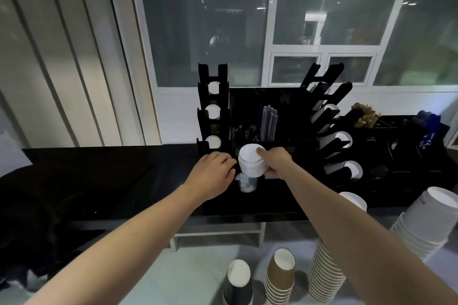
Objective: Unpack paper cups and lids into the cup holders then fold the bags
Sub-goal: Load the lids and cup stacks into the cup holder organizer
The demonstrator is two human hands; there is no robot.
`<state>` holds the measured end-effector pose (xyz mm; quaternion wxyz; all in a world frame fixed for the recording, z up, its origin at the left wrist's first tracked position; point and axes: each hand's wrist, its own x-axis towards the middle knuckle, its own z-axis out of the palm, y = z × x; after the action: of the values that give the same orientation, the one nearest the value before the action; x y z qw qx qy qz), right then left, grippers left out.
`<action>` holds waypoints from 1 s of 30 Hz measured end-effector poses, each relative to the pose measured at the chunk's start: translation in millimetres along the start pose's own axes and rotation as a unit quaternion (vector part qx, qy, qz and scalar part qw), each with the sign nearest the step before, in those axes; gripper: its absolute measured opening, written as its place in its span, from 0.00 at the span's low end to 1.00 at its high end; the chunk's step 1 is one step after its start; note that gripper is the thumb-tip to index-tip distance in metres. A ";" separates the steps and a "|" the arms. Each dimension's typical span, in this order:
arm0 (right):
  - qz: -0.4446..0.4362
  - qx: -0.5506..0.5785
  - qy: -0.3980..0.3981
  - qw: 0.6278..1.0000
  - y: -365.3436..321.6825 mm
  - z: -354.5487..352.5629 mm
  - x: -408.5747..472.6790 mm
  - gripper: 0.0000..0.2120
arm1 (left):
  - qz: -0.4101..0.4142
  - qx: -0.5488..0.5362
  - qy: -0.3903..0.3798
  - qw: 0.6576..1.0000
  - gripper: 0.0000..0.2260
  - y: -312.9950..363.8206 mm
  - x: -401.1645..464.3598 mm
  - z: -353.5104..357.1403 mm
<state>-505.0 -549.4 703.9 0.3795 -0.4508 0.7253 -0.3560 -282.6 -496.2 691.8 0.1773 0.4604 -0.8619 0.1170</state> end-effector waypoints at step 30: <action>-0.337 -0.395 0.109 0.848 51.0 44.4 35.7 0.18 | 0.040 -0.021 0.053 0.998 0.18 -14.7 -6.4 20.5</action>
<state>-496.9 -572.8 631.6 -0.0552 -0.7376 0.6451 -0.1917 -271.1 -506.9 671.0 0.2278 0.4146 -0.8714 0.1302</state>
